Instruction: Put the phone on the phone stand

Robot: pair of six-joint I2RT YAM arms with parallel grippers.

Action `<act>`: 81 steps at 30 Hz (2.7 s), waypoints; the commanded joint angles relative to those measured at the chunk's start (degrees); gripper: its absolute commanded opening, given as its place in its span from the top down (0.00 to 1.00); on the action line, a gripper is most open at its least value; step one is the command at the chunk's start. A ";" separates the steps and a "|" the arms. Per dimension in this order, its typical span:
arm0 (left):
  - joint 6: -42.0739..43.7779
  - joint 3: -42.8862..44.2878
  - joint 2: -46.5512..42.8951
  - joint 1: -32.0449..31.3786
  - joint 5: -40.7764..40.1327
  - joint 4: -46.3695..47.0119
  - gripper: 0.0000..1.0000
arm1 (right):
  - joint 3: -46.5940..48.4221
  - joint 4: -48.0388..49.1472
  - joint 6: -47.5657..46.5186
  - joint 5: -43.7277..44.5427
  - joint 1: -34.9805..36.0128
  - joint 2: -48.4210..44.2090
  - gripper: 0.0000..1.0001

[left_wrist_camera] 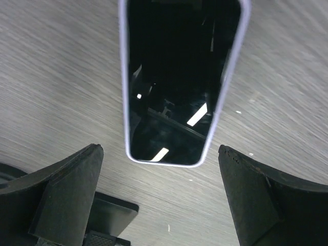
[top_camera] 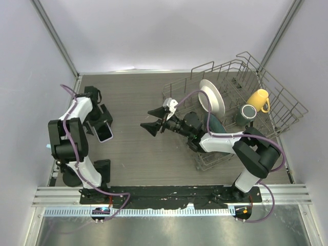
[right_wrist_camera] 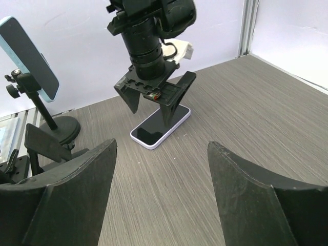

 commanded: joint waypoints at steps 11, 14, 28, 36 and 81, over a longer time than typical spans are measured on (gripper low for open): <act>3.00 -4.65 2.24 5.57 8.09 10.22 0.00 | -1.03 6.75 2.71 -2.86 -0.96 -2.81 0.24; 3.44 -4.82 2.68 5.57 8.35 10.48 0.00 | -1.03 6.66 2.71 -2.86 -0.96 -2.81 0.24; 0.80 -2.01 7.87 3.64 5.45 8.81 0.08 | -0.24 4.03 1.57 -1.11 -0.96 -2.81 0.24; 1.77 -2.10 5.76 3.64 5.71 9.78 0.98 | 3.98 -3.45 2.27 -0.57 -0.88 -2.02 0.25; -1.22 -7.64 -24.84 -8.66 15.74 -14.12 1.00 | 4.60 23.80 -91.77 29.13 29.71 23.55 0.30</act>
